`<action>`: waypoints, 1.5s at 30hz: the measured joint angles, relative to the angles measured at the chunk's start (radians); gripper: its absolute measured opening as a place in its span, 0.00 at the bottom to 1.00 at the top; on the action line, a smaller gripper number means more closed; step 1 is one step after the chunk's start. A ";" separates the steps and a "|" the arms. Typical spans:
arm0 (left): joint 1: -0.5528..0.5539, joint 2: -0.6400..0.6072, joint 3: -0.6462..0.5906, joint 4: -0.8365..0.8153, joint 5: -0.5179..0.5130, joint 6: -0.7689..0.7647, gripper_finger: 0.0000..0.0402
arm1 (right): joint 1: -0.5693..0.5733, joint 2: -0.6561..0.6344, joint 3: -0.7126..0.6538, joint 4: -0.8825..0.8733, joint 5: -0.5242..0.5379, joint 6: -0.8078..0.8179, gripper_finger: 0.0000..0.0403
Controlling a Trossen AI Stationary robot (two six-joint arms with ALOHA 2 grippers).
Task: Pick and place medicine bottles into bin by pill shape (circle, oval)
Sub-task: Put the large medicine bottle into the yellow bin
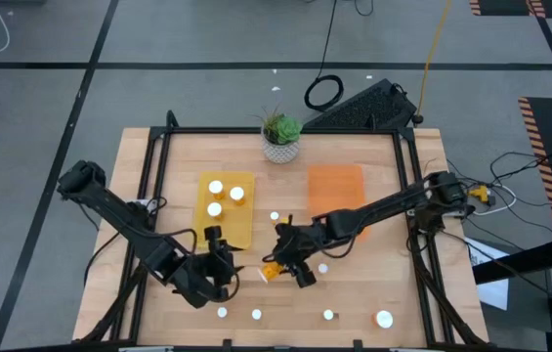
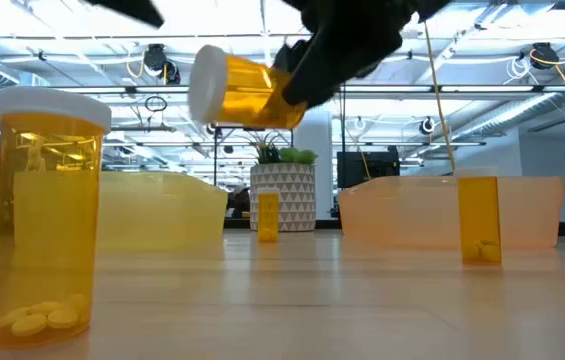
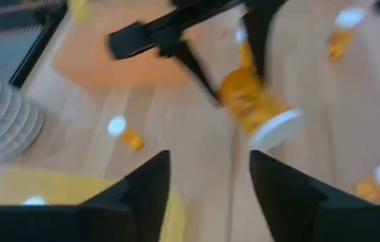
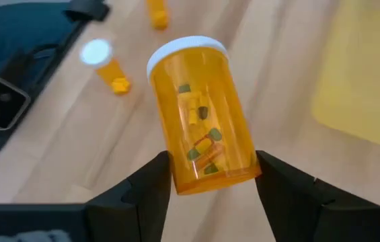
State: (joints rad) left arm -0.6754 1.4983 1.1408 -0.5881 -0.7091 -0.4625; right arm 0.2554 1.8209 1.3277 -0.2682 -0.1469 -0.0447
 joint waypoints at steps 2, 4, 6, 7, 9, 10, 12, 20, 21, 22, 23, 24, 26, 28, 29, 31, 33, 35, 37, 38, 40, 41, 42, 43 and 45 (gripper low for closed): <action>0.001 -0.008 0.000 0.073 0.005 0.050 0.60 | 0.000 -0.036 -0.015 -0.005 0.054 0.013 0.49; 0.001 -0.011 0.003 0.151 0.033 0.128 0.66 | 0.005 -0.070 -0.048 0.024 0.095 0.018 0.49; 0.001 -0.012 0.016 0.204 0.036 0.195 0.71 | 0.008 -0.110 -0.096 0.074 0.132 0.029 0.49; 0.002 -0.012 0.023 0.218 0.035 0.219 0.72 | 0.009 -0.128 -0.123 0.112 0.159 0.040 0.49; 0.012 -0.012 0.037 0.225 0.031 0.255 0.75 | 0.009 -0.172 -0.185 0.192 0.230 0.064 0.49; 0.021 -0.012 0.043 0.225 0.029 0.262 0.76 | 0.008 -0.192 -0.215 0.226 0.269 0.069 0.49; 0.042 -0.012 0.050 0.228 0.026 0.275 0.76 | 0.007 -0.231 -0.273 0.302 0.337 0.074 0.49; 0.141 -0.012 0.053 0.262 0.031 0.344 0.79 | 0.009 -0.351 -0.407 0.459 0.443 0.061 0.49; 0.158 -0.012 0.053 0.279 0.031 0.335 0.80 | 0.011 -0.361 -0.415 0.461 0.477 0.056 0.49; 0.177 -0.012 0.053 0.296 0.041 0.322 0.81 | 0.014 -0.367 -0.421 0.467 0.515 0.050 0.49; 0.194 -0.012 0.053 0.307 0.063 0.310 0.83 | 0.014 -0.370 -0.425 0.481 0.552 0.041 0.49; 0.206 -0.012 0.053 0.319 0.079 0.306 0.85 | 0.019 -0.373 -0.427 0.485 0.589 0.028 0.49; 0.226 -0.012 0.053 0.338 0.082 0.304 0.90 | 0.026 -0.375 -0.429 0.481 0.652 -0.001 0.49; 0.238 -0.012 0.053 0.356 0.075 0.320 0.95 | 0.035 -0.375 -0.429 0.481 0.703 -0.026 0.49; 0.243 -0.012 0.053 0.365 0.073 0.330 0.97 | 0.040 -0.374 -0.429 0.481 0.727 -0.039 0.49; 0.258 -0.012 0.053 0.366 0.072 0.330 0.99 | 0.047 -0.375 -0.429 0.490 0.766 -0.064 0.49; 0.278 -0.012 0.053 0.363 0.065 0.314 0.99 | 0.056 -0.375 -0.429 0.492 0.801 -0.083 0.49; 0.297 -0.012 0.053 0.345 0.044 0.300 0.97 | 0.063 -0.374 -0.429 0.499 0.807 -0.099 0.49; 0.309 -0.012 0.049 0.352 0.030 0.296 0.97 | 0.068 -0.374 -0.429 0.512 0.808 -0.107 0.49; 0.313 -0.012 0.048 0.354 0.029 0.296 0.96 | 0.070 -0.374 -0.429 0.520 0.808 -0.111 0.49; 0.315 -0.012 0.047 0.356 0.035 0.296 0.95 | 0.074 -0.374 -0.429 0.536 0.808 -0.124 0.49; 0.316 -0.012 0.047 0.356 0.044 0.297 0.95 | 0.075 -0.374 -0.429 0.546 0.808 -0.129 0.49; 0.317 -0.010 0.047 0.358 0.056 0.299 0.95 | 0.075 -0.375 -0.429 0.556 0.808 -0.132 0.49; 0.317 -0.002 0.047 0.369 0.062 0.303 0.95 | 0.075 -0.374 -0.429 0.562 0.808 -0.132 0.49; 0.317 0.007 0.047 0.387 0.070 0.316 0.95 | 0.075 -0.374 -0.429 0.572 0.807 -0.138 0.49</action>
State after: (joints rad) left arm -0.3584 1.5058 1.1874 -0.2008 -0.6391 -0.1465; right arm 0.3305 1.4464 0.8986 0.3035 0.6604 -0.1826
